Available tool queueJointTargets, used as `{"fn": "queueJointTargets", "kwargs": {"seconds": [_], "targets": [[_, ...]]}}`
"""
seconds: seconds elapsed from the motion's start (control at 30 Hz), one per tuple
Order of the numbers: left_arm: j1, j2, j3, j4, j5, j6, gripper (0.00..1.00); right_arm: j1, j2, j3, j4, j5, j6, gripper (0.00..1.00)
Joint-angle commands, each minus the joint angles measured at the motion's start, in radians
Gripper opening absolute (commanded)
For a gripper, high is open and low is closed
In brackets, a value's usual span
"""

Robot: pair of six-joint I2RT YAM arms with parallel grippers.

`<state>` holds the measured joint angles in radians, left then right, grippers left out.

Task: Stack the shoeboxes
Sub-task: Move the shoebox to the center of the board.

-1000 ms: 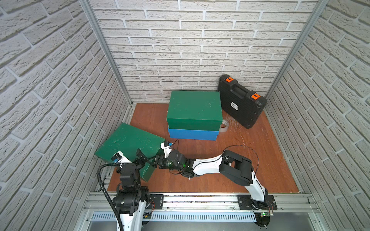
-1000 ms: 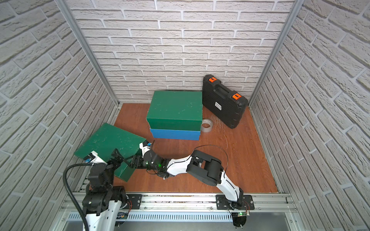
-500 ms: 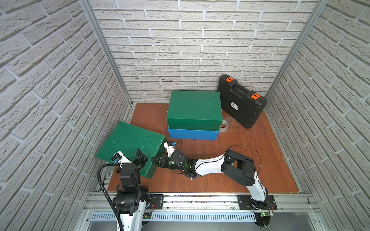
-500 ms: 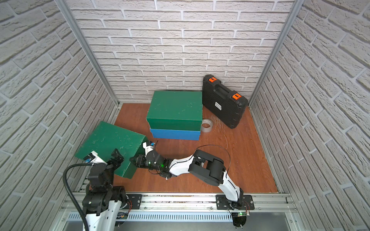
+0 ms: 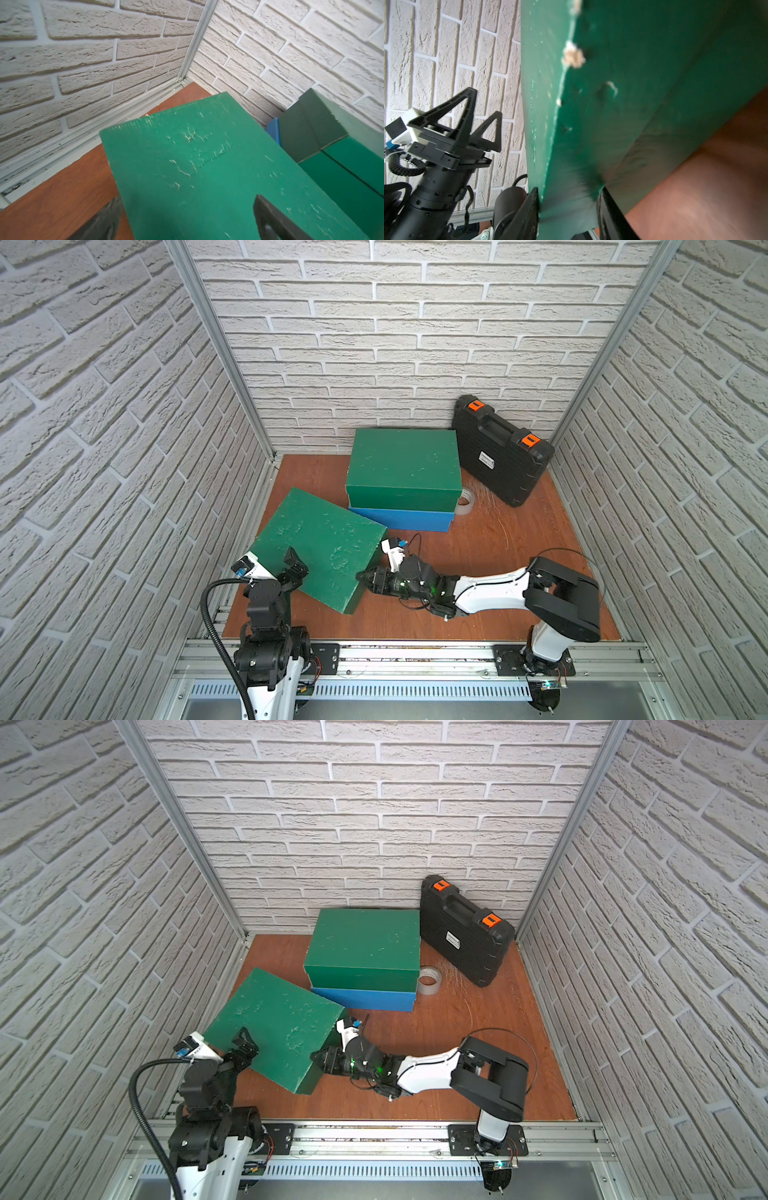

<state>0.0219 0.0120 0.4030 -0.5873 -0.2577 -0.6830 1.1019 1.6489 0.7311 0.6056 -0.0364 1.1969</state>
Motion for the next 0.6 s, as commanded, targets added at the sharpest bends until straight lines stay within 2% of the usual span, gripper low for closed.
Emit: {"fn": "queueJointTargets", "kwargs": {"seconds": [0.0, 0.13, 0.27, 0.57], "targets": [[0.0, -0.008, 0.057, 0.033, 0.051, -0.028, 0.98, -0.008, -0.13, -0.08, -0.182, 0.069, -0.016, 0.3], [-0.002, 0.018, 0.069, 0.081, 0.101, -0.033, 0.98, -0.011, -0.295, -0.15, -0.345, 0.118, -0.014, 0.3], [-0.001, 0.104, 0.124, 0.083, 0.112, -0.054, 0.98, -0.014, -0.441, -0.158, -0.526, 0.128, -0.04, 0.32], [-0.001, 0.382, 0.276, 0.059, 0.185, -0.073, 0.98, -0.038, -0.619, -0.112, -0.87, 0.1, -0.121, 0.32]]}}
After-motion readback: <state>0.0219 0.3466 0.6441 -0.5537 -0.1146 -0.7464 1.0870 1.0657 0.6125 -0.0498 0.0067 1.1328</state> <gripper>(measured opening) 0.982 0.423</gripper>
